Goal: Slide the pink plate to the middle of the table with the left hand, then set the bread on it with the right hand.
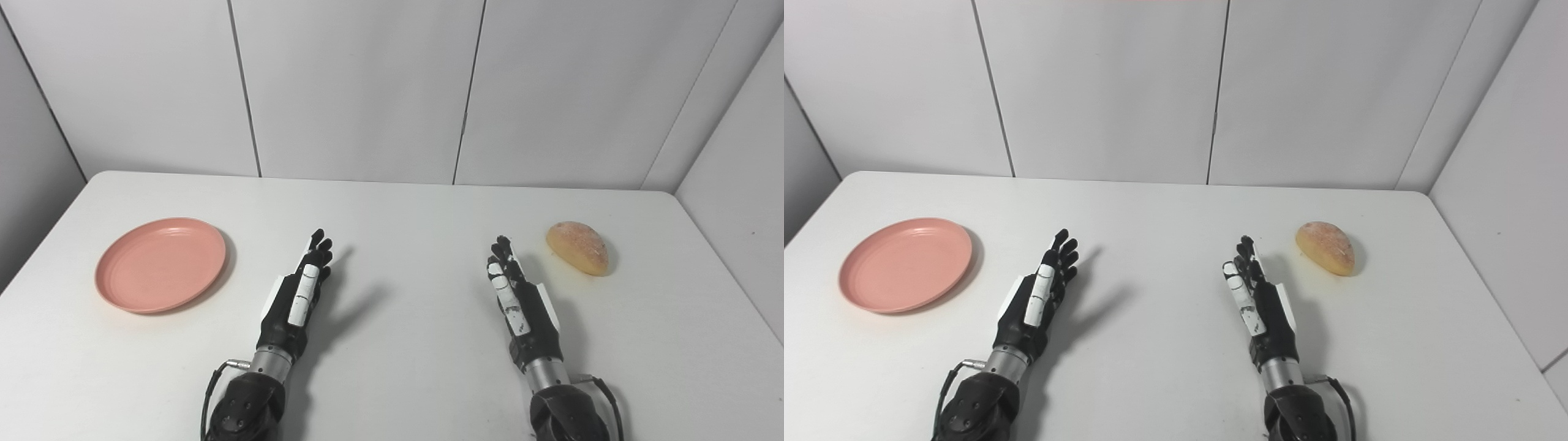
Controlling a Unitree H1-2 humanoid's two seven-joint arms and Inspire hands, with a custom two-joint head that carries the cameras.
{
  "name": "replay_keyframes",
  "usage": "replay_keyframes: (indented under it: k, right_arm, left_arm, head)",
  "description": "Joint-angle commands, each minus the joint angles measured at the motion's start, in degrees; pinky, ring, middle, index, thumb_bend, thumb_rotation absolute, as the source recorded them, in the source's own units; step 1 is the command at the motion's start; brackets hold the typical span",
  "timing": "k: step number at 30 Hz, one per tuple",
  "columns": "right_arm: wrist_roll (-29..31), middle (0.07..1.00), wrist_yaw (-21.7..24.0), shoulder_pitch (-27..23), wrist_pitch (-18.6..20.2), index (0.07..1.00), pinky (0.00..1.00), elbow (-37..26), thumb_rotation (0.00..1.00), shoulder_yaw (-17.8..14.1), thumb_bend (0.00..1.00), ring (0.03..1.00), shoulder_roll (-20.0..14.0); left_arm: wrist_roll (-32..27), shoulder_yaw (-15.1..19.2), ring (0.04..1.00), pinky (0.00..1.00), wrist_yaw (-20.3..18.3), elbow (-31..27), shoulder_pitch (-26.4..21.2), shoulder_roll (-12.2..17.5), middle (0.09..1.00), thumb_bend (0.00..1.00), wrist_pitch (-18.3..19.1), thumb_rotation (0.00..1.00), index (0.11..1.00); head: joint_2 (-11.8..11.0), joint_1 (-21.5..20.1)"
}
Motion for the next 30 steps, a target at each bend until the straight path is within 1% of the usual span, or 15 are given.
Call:
replay_keyframes:
  k: [1,7,16,19,27,29,30]
  right_arm:
    - [0.1,1.0,-0.1,-2.0,0.1,1.0,1.0,-1.8,0.84,-0.3,0.58,1.0,-0.1]
    - [-0.4,1.0,-0.2,-1.8,0.7,1.0,1.0,-2.4,0.85,0.0,0.57,1.0,-0.2]
    - [-0.3,1.0,-0.4,-1.8,1.3,1.0,1.0,-2.9,0.83,-0.1,0.58,1.0,0.0]
    - [0.2,1.0,-0.3,-1.8,1.7,1.0,1.0,-3.2,0.83,-0.2,0.6,1.0,0.1]
    - [0.2,1.0,-0.2,-2.3,1.0,1.0,1.0,-2.4,0.82,-0.1,0.6,1.0,0.1]
    - [0.0,1.0,-0.4,-2.4,0.6,1.0,1.0,-2.2,0.83,0.0,0.59,1.0,0.1]
    - [0.1,1.0,-0.3,-2.4,0.2,1.0,1.0,-2.0,0.83,0.0,0.59,1.0,0.1]
  left_arm:
    - [-0.6,0.0,1.0,1.0,-0.5,-0.2,-0.1,0.2,1.0,0.72,-0.6,1.0,1.0]
    - [-0.4,0.0,1.0,1.0,-0.4,-0.4,-0.1,0.2,1.0,0.72,-0.3,1.0,1.0]
    - [-0.6,0.0,1.0,1.0,-0.6,-0.4,0.0,0.3,1.0,0.73,-0.5,1.0,1.0]
    - [-0.6,0.0,1.0,1.0,-0.7,-0.6,0.1,0.3,1.0,0.72,-0.4,1.0,1.0]
    - [-1.0,0.3,1.0,1.0,-0.6,-1.7,0.7,0.2,1.0,0.72,0.5,1.0,1.0]
    - [-1.0,0.3,1.0,1.0,-0.5,-1.9,1.0,0.2,1.0,0.71,0.5,1.0,1.0]
    - [-1.0,0.3,1.0,1.0,-0.5,-1.9,1.2,0.1,1.0,0.71,0.3,1.0,1.0]
  head:
    - [0.0,0.0]
    - [0.0,0.0]
    - [0.0,0.0]
    - [0.1,0.0]
    - [0.1,0.5]
    - [-0.2,1.1]
    - [-0.8,2.8]
